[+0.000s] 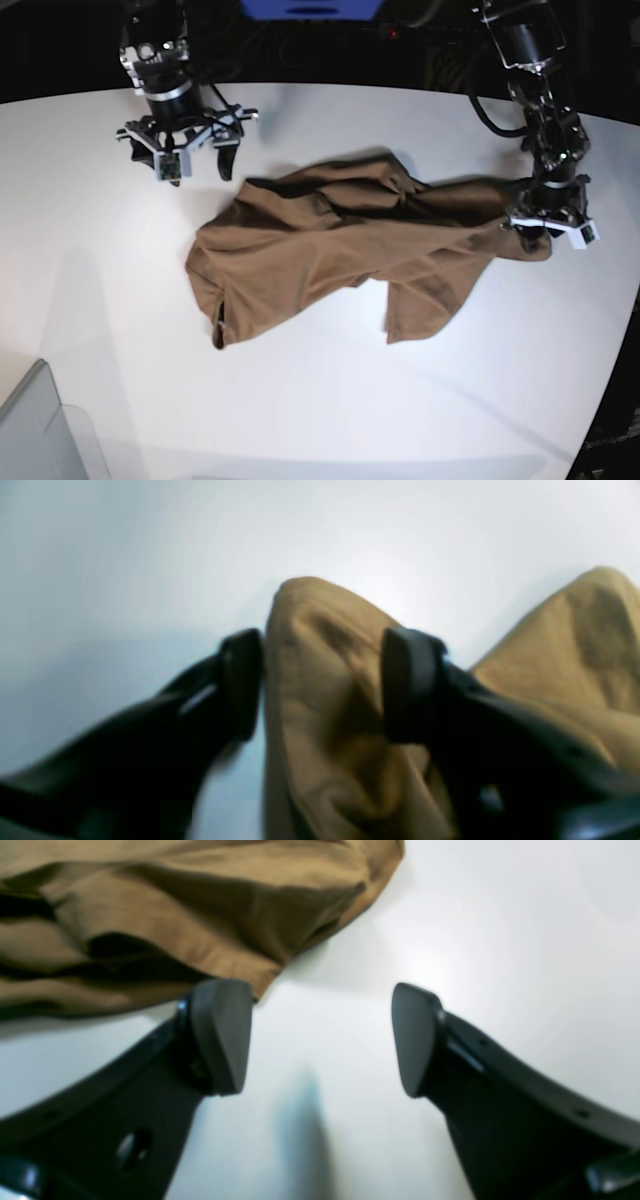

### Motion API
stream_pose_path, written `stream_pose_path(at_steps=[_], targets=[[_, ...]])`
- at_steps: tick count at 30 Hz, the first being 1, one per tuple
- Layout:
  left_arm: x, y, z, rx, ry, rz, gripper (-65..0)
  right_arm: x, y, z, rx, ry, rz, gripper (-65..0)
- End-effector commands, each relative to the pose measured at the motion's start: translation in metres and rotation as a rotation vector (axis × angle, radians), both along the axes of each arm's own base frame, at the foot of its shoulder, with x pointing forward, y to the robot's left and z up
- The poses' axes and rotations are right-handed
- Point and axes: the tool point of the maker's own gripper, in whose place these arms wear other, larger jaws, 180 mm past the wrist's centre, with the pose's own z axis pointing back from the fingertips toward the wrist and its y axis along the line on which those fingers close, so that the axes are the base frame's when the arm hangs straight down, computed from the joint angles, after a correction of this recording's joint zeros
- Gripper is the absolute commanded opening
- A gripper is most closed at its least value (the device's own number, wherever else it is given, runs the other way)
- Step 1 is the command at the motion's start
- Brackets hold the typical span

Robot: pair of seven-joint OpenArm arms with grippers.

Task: Layout the t-shirt on the table in an organized manner, then fold the t-shirt properly
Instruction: 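Move both grippers down to the crumpled brown t-shirt and grasp its edges, then lift the t-shirt with both grippers and shake it out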

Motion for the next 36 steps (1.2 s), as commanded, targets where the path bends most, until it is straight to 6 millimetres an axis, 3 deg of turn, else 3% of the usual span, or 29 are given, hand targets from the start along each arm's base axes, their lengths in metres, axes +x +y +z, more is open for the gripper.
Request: stream_pose_path(at_steps=[1,4,7,13,21,25,30,32,36], targets=[[0.009,0.007,0.017,0.023,-0.053,0.003,-43.6,0.007,0.008,0.006,0.018,-0.037,0.017,-20.9],[0.009,0.009,0.017,0.024,-0.052,0.010,-65.0,0.013,0.019,-0.005,0.023,-0.017,0.049,-20.9],[0.007,0.008,0.014,0.021,-0.047,0.012,-62.0,0.022,0.030,-0.012,0.032,-0.013,0.071,-20.9],[0.002,0.009,0.015,0.031,-0.042,0.011,-64.6,0.035,0.049,-0.031,0.033,0.018,0.127,-20.9],[-0.001,0.009,0.033,0.066,-0.082,-0.001,-64.6,0.038,0.046,-0.047,0.021,0.049,0.122,-22.3],[-0.003,0.009,0.036,0.072,-0.085,-0.004,-64.6,0.046,0.044,-0.043,0.014,0.034,0.121,-36.6],[-0.001,0.009,0.045,0.085,-0.106,-0.008,-64.6,0.051,0.032,-0.040,0.003,0.024,0.093,-65.0],[0.001,0.009,0.052,0.092,-0.121,-0.010,-64.5,0.052,0.025,-0.036,0.000,0.015,0.074,-65.0],[-0.002,0.007,0.070,0.125,-0.159,-0.022,-64.5,0.055,0.005,0.004,-0.001,-0.085,0.020,-65.0]])
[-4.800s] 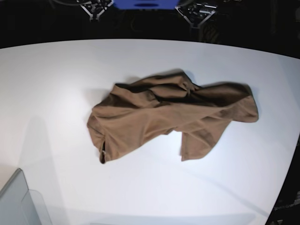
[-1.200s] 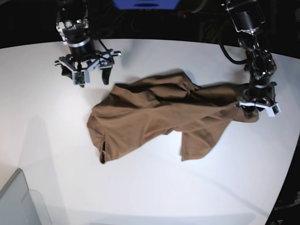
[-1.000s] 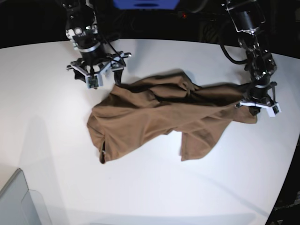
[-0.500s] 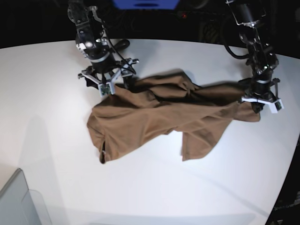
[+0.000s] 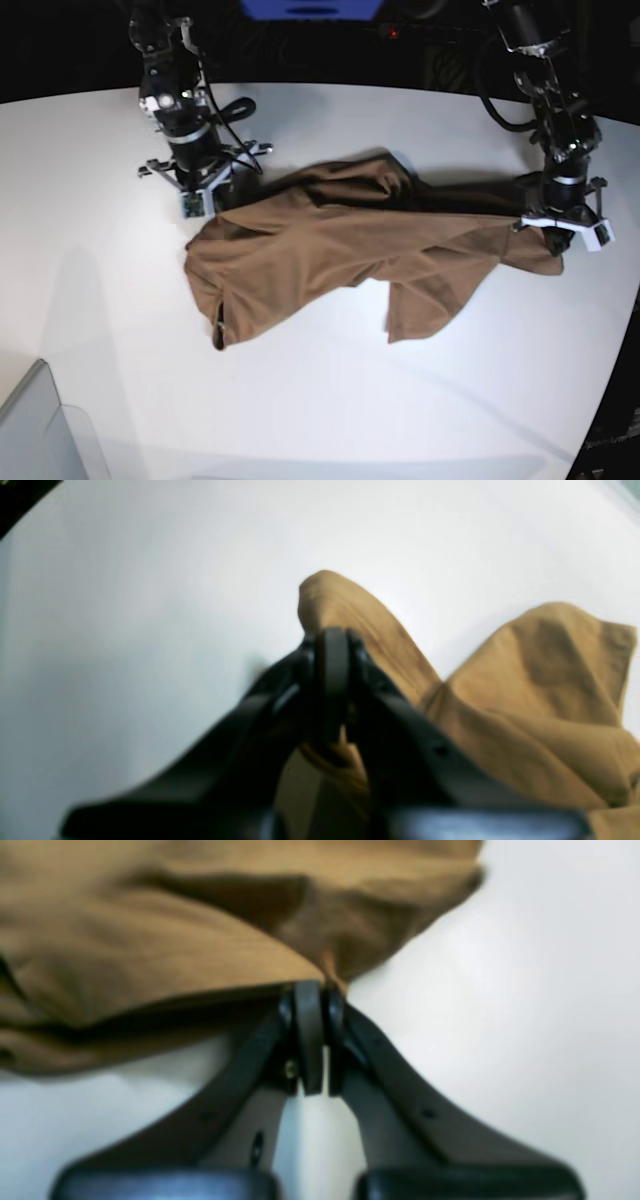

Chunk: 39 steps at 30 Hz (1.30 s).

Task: Layout the t-shirt on the table in an organized manner, then fold the t-shirt properly
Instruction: 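Lift the t-shirt with both grippers and shake it out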

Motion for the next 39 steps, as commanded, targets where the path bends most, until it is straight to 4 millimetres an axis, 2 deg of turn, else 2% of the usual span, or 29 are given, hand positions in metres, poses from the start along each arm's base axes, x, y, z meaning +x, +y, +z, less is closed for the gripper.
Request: stream_pose_path(at_steps=[1,4,6,9,14,18,20,25,28,31,33,35,39], targets=[[0.005,0.006,0.027,0.043,-0.076,0.000,-64.5,0.008,-0.005,0.029,0.001,-0.092,-0.011,-65.0],[0.001,0.001,0.053,0.084,-0.129,-0.018,-64.5,0.009,-0.016,0.075,0.000,-0.204,-0.040,-65.0],[-0.002,-0.005,0.070,0.103,-0.167,-0.028,-64.5,0.007,-0.020,0.096,-0.003,-0.258,-0.050,-65.0],[-0.005,-0.014,0.090,0.117,-0.216,-0.037,-64.5,0.007,-0.029,0.101,-0.015,-0.271,-0.071,-65.0],[-0.012,-0.026,0.126,0.153,-0.297,-0.055,-64.5,0.016,-0.063,0.114,-0.036,-0.321,-0.179,-65.0],[-0.010,-0.031,0.139,0.162,-0.329,-0.066,-64.5,0.032,-0.067,0.133,-0.030,-0.387,-0.196,-65.0],[-0.003,-0.032,0.149,0.163,-0.361,-0.065,-64.5,0.043,-0.066,0.146,-0.025,-0.428,-0.196,-65.0],[0.037,-0.031,0.167,0.116,-0.389,-0.064,-64.5,0.087,-0.066,0.201,-0.002,-0.589,-0.201,-65.0],[0.072,-0.032,0.179,0.055,-0.375,-0.076,-64.5,0.123,-0.061,0.230,0.019,-0.626,-0.192,-65.0],[0.110,-0.046,0.204,0.023,-0.392,-0.127,-64.5,0.162,-0.060,0.253,0.032,-0.645,-0.189,-65.0],[0.136,-0.060,0.233,0.015,-0.435,-0.172,-64.5,0.188,-0.067,0.278,0.027,-0.683,-0.194,-65.0],[0.155,-0.065,0.274,0.037,-0.504,-0.200,-64.5,0.206,-0.077,0.306,0.006,-0.727,-0.200,-65.0],[0.183,-0.088,0.345,0.097,-0.604,-0.279,-64.5,0.232,-0.094,0.370,-0.015,-0.821,-0.221,-65.0]])
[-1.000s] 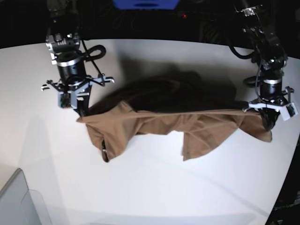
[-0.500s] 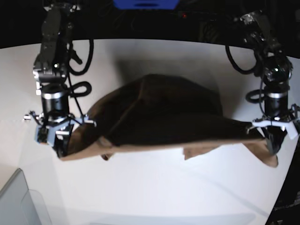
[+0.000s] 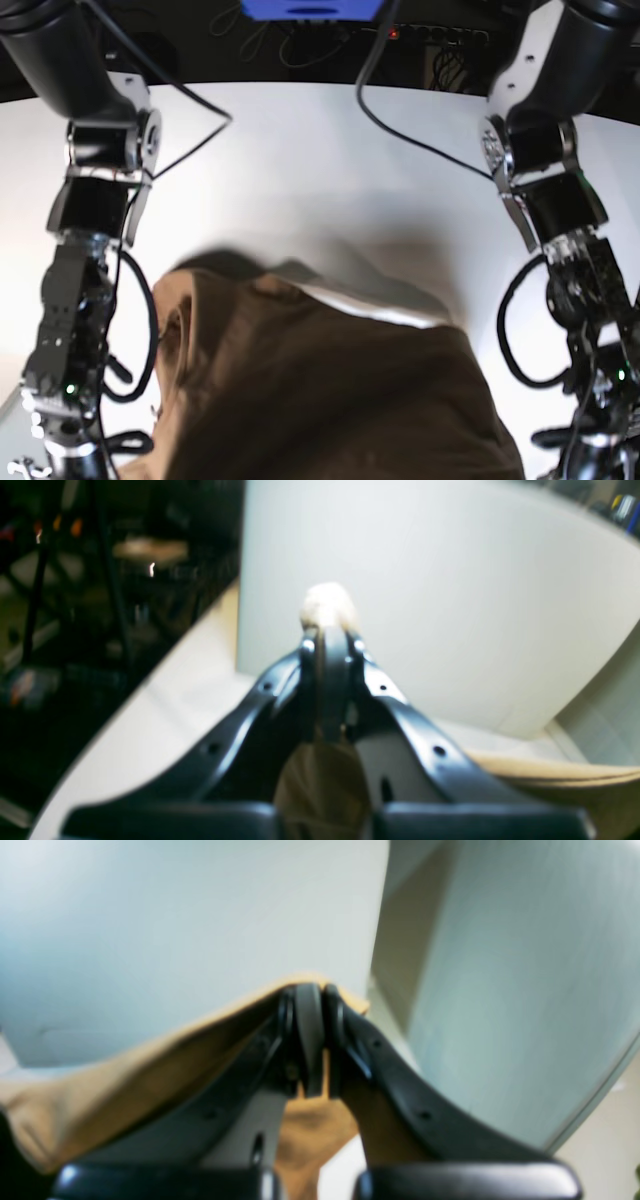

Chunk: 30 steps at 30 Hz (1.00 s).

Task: Layout the t-shirt on the table in an organized manner, then fold the t-shirt properly
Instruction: 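Lift the t-shirt with both grippers and shake it out, then lay the t-shirt flat on the table and open both grippers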

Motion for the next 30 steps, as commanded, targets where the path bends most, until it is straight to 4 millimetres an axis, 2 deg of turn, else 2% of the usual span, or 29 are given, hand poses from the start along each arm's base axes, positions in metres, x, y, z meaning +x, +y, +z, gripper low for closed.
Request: stream_pose_path(at_steps=[1,4,7,10,13,14,17,20,23,26,28,30], targets=[[0.003,-0.003,0.036,0.020,-0.079,-0.002,-64.5,0.001,-0.005,0.043,-0.013,-0.105,-0.010,-65.0],[0.010,-0.013,0.074,0.095,-0.132,0.007,-64.5,0.004,-0.017,0.087,-0.030,-0.176,-0.033,-65.0],[0.010,-0.022,0.095,0.135,-0.167,0.010,-64.5,-0.001,-0.029,0.111,-0.045,-0.220,-0.058,-65.0],[0.010,-0.024,0.094,0.135,-0.167,0.006,-64.5,-0.008,-0.029,0.116,-0.049,-0.240,-0.061,-65.0],[0.002,-0.024,0.081,0.144,-0.157,0.007,-64.5,-0.023,-0.032,0.082,-0.062,-0.205,-0.070,-65.0],[-0.003,-0.025,0.067,0.153,-0.126,0.006,-64.5,-0.033,-0.030,0.071,-0.068,-0.200,-0.070,-65.0],[-0.019,-0.030,0.028,0.175,-0.041,-0.005,-64.4,-0.061,-0.017,0.012,-0.066,-0.121,-0.047,-65.0],[-0.041,-0.035,-0.027,0.188,0.061,-0.020,-64.2,-0.089,-0.009,-0.053,-0.015,-0.003,-0.043,-65.0],[-0.071,-0.039,-0.099,0.198,0.204,-0.039,-64.2,-0.121,0.002,-0.125,0.047,0.150,-0.041,-65.0],[-0.105,-0.036,-0.173,0.182,0.378,-0.047,-64.1,-0.153,0.013,-0.183,0.088,0.262,-0.038,-65.0],[-0.130,-0.032,-0.215,0.108,0.480,-0.038,-64.1,-0.175,0.017,-0.211,0.103,0.319,-0.042,-65.0],[-0.154,-0.018,-0.242,0.024,0.547,0.000,-64.0,-0.191,0.020,-0.231,0.115,0.372,-0.046,-65.0]])
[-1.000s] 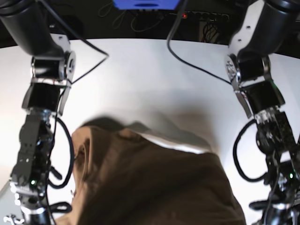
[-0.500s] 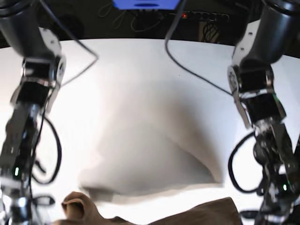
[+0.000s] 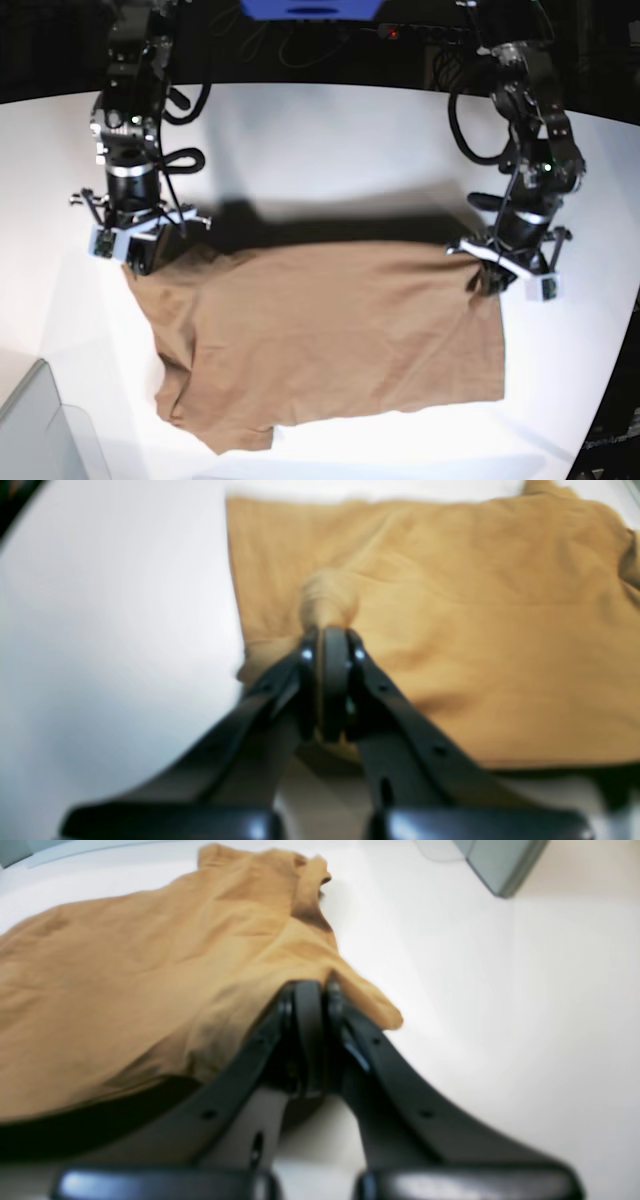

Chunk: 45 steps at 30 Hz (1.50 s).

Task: Layout the t-shirt on the table in an organized manner, then fold the t-shirt properly
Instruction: 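Lay the t-shirt flat on the table and open both grippers, then regrasp the shirt's shoulder corners with both grippers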

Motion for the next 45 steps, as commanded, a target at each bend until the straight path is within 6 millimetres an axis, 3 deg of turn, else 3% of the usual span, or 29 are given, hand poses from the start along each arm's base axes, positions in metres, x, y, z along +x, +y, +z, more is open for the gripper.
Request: stream_pose_path(at_steps=[1,8,12,14,16,20,22,25,29,33,36,38,41,45], targets=[[-0.003,0.015,0.010,-0.007,-0.039,0.047,-64.0,0.000,-0.001,0.011,-0.012,-0.042,0.002,-65.0],[-0.058,0.068,-0.054,-0.212,0.102,0.239,-63.6,-0.047,0.011,-0.036,0.003,0.117,0.032,-65.0],[-0.072,0.080,-0.077,-0.280,0.157,0.263,-54.0,-0.065,0.020,-0.050,0.010,0.173,0.058,-63.3],[-0.078,0.081,-0.082,-0.306,0.171,0.268,-48.5,-0.070,0.022,-0.054,0.001,0.191,0.073,-57.5],[-0.079,0.079,-0.082,-0.329,0.165,0.268,-44.9,-0.078,0.035,-0.060,0.005,0.214,0.137,-50.2],[-0.082,0.078,-0.081,-0.333,0.164,0.266,-43.8,-0.093,0.072,-0.068,0.029,0.248,0.322,-40.8],[-0.080,0.078,-0.074,-0.324,0.148,0.260,-43.8,-0.100,0.075,-0.072,0.031,0.266,0.351,-38.8],[-0.086,0.077,-0.059,-0.293,0.122,0.243,-43.8,-0.108,0.069,-0.075,0.028,0.285,0.335,-37.7],[-0.094,0.093,-0.020,-0.225,0.034,0.267,-43.8,-0.114,0.043,-0.076,0.023,0.295,0.266,-37.7],[-0.094,0.106,0.012,-0.173,-0.046,0.287,-43.8,-0.117,-0.005,-0.072,0.035,0.281,0.134,-38.0],[-0.087,0.109,0.024,-0.170,-0.085,0.292,-43.8,-0.106,-0.043,-0.058,0.029,0.224,0.030,-38.0],[-0.076,0.106,0.032,-0.180,-0.120,0.284,-43.8,-0.095,-0.057,-0.050,0.030,0.184,-0.006,-38.1],[-0.058,0.086,0.033,-0.220,-0.137,0.242,-43.8,-0.079,-0.061,-0.042,0.028,0.144,-0.015,-38.2],[-0.043,0.061,-0.001,-0.300,-0.060,0.200,-44.1,-0.062,-0.042,-0.052,0.072,0.141,0.027,-42.1]])
